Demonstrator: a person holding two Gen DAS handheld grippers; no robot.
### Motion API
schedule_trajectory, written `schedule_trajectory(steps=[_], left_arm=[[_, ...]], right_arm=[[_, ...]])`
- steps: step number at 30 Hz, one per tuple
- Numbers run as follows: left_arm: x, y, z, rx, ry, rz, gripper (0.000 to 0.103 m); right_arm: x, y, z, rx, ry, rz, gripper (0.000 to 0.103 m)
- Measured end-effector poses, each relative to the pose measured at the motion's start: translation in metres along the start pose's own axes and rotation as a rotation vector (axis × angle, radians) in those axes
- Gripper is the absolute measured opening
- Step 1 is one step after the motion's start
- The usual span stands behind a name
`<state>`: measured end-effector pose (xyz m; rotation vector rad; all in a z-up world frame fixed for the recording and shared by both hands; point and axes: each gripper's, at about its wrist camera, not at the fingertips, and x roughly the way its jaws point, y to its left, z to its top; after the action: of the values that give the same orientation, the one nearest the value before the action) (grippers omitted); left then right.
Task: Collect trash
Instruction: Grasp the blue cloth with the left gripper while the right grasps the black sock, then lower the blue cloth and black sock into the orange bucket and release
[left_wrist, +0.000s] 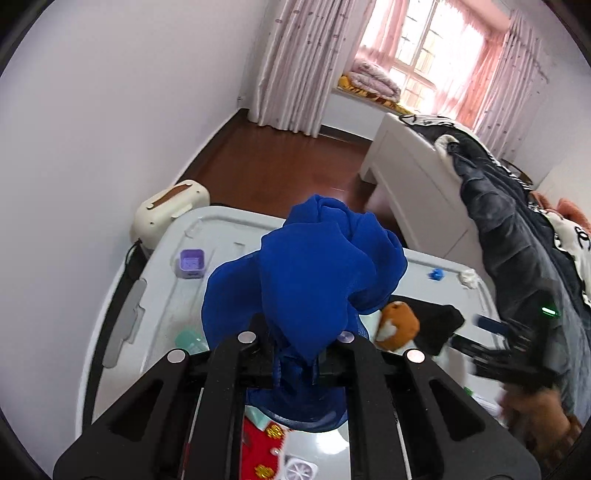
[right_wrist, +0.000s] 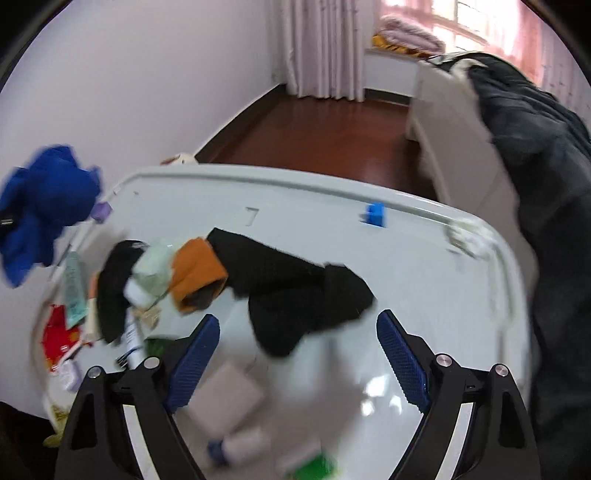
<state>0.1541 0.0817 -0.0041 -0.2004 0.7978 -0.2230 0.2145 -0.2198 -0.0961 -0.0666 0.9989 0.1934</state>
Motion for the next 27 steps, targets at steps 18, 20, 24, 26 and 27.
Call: schedule_trajectory(steps=[18,20,24,26,27], left_arm=[[0.013,-0.025,-0.008,0.07,0.045,-0.077,0.011],[0.01,-0.027,-0.009,0.074,0.039,-0.085,0.011],[-0.006,-0.034,-0.011,0.082,0.019,-0.111,0.011],[-0.021,-0.043,-0.016,0.104,0.003,-0.128,0.011],[-0.027,-0.045,-0.019,0.114,-0.001,-0.134,0.011]], right_arm=[[-0.016,-0.017,0.012,0.033,-0.052,-0.167,0.017],[-0.038,-0.017,0.012,0.04,-0.086,-0.167,0.017],[-0.084,-0.013,0.008,0.039,-0.148,-0.187,0.017],[-0.11,-0.01,0.002,0.035,-0.176,-0.19,0.017],[-0.122,-0.008,0.0,0.032,-0.188,-0.187,0.017]])
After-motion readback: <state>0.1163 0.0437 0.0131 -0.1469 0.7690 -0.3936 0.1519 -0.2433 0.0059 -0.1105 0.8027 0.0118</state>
